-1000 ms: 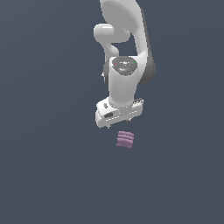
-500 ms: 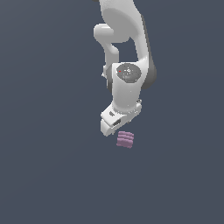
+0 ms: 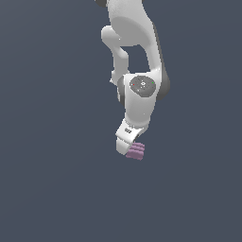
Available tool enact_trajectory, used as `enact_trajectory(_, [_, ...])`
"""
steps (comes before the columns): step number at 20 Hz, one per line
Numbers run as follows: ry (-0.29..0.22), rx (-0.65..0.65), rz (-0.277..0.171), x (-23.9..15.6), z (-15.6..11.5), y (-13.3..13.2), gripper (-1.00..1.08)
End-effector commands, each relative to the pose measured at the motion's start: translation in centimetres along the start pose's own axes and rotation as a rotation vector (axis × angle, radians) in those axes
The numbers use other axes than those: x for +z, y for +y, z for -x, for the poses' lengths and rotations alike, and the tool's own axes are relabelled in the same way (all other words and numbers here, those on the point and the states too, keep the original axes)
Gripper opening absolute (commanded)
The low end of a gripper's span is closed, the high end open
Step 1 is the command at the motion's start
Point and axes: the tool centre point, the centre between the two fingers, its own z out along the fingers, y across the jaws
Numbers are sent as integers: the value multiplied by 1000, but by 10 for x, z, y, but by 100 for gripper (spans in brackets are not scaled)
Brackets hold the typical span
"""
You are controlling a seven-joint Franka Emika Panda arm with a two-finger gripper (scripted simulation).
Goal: Pick up the object and move it to a goal position.
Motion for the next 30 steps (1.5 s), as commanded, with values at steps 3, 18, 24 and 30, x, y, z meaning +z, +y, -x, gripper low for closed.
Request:
enact_trajectory(3, [2,-135,-1,7,-6,-1,100])
enact_trajectory(18, [9,-392,-4,21,-18,-3,100])
enact_trajectory(24, [10,-399,-4,22,-18,-3,100])
enact_trajectory(30, [10,-402,-4,42,-18,-4,100])
